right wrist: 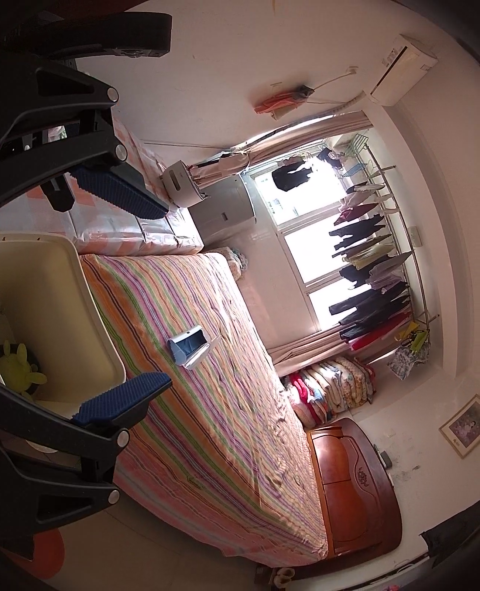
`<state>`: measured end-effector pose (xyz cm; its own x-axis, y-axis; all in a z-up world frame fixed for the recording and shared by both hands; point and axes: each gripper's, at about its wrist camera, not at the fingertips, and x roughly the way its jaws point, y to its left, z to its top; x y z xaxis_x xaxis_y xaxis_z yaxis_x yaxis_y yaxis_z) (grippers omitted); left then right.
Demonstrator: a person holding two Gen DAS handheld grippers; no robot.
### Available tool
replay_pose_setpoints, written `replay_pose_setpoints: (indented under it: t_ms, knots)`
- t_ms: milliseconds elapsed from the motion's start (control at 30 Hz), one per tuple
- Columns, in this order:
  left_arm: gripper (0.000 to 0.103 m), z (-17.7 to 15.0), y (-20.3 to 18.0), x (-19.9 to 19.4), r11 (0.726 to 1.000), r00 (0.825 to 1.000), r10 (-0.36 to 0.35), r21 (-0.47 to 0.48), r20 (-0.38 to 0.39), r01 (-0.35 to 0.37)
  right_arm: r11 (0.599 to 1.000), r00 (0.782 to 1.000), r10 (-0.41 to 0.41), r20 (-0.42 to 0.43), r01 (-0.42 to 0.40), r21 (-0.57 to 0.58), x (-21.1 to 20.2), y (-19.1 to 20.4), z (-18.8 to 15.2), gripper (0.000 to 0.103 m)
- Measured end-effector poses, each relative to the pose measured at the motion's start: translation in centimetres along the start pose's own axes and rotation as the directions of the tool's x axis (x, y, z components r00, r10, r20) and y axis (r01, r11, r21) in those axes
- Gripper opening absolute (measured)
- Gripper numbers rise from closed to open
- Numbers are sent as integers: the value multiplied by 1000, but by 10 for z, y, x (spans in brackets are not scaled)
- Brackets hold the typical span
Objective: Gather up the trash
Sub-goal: 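Open the right tool to drop the plush while the left tool drops the wrapper, then move both tools back to the clutter on the table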
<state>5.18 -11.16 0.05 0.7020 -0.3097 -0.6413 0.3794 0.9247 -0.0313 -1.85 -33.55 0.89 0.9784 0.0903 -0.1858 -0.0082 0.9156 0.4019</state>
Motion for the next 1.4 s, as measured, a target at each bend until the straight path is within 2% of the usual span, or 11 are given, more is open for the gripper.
replay_pose_setpoints:
  t_ms: [200, 333, 533, 700, 967, 1167, 1300, 1400]
  knots:
    - [88, 3, 36, -15, 994, 996, 84, -69, 15, -83, 1000, 1000, 18, -20, -18, -6, 6, 8, -3, 83]
    - [89, 2, 67, -30, 980, 987, 159, -122, 20, -155, 999, 999, 39, -36, -40, -26, 13, 22, -6, 83]
    - [91, -5, 117, -59, 931, 947, 321, -193, 31, -310, 995, 995, 79, -67, -83, -51, 24, 43, -14, 82]
    - [91, -15, 158, -79, 882, 910, 415, -253, 15, -398, 988, 987, 127, -102, -135, -71, 34, 67, -22, 82]
    - [92, -38, 208, -86, 820, 873, 484, -317, -64, -477, 966, 963, 214, -166, -234, -108, 49, 114, -42, 82]
    - [92, -52, 233, -80, 801, 870, 481, -347, -111, -487, 952, 947, 257, -194, -283, -119, 53, 136, -53, 82]
    - [91, -60, 247, -78, 793, 878, 461, -383, -130, -474, 943, 935, 281, -215, -311, -122, 57, 149, -58, 82]
    - [90, -64, 256, -77, 785, 876, 461, -396, -140, -476, 935, 925, 295, -241, -331, -125, 63, 159, -64, 82]
